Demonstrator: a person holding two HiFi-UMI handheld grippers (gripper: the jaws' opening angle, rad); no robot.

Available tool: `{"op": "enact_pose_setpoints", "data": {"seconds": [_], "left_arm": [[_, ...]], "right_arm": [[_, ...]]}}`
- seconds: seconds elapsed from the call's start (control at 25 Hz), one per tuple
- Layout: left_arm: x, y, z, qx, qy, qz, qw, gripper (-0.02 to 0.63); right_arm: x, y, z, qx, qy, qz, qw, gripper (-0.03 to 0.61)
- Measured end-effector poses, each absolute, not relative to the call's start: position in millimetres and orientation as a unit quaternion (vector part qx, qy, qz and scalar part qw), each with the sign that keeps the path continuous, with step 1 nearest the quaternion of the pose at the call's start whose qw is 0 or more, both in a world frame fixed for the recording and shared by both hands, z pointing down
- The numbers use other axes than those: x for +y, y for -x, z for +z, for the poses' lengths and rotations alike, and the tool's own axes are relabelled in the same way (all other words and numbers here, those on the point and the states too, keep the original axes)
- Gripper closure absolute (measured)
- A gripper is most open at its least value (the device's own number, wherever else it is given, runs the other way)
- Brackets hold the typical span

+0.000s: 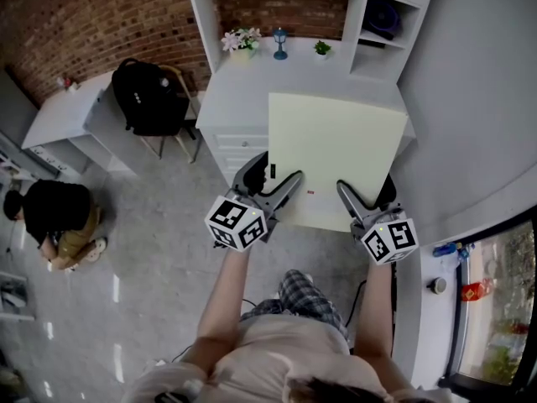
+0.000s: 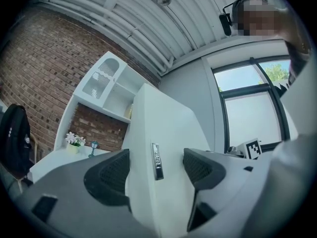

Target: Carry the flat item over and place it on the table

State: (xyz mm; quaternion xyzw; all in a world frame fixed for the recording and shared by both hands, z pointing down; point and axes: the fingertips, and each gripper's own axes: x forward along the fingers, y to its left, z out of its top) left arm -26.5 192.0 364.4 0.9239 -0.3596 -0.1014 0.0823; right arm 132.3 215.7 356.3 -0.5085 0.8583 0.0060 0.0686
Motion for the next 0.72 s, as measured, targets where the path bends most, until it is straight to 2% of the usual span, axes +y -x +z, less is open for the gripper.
{"op": "enact_pose_setpoints", "data": {"seconds": [0.36, 0.72], "left_arm": [[144, 27, 369, -0.361, -0.924, -0.099, 0.082, 0.281], [45, 21, 377, -0.372, -0.921, -0.096, 0.067, 0.281]], "right_arm": [[168, -133, 364, 0.857, 0.51, -0.004, 0.072, 0.083], [64, -140, 376, 0.862, 0.499, -0.005, 0.089, 0.083]]}}
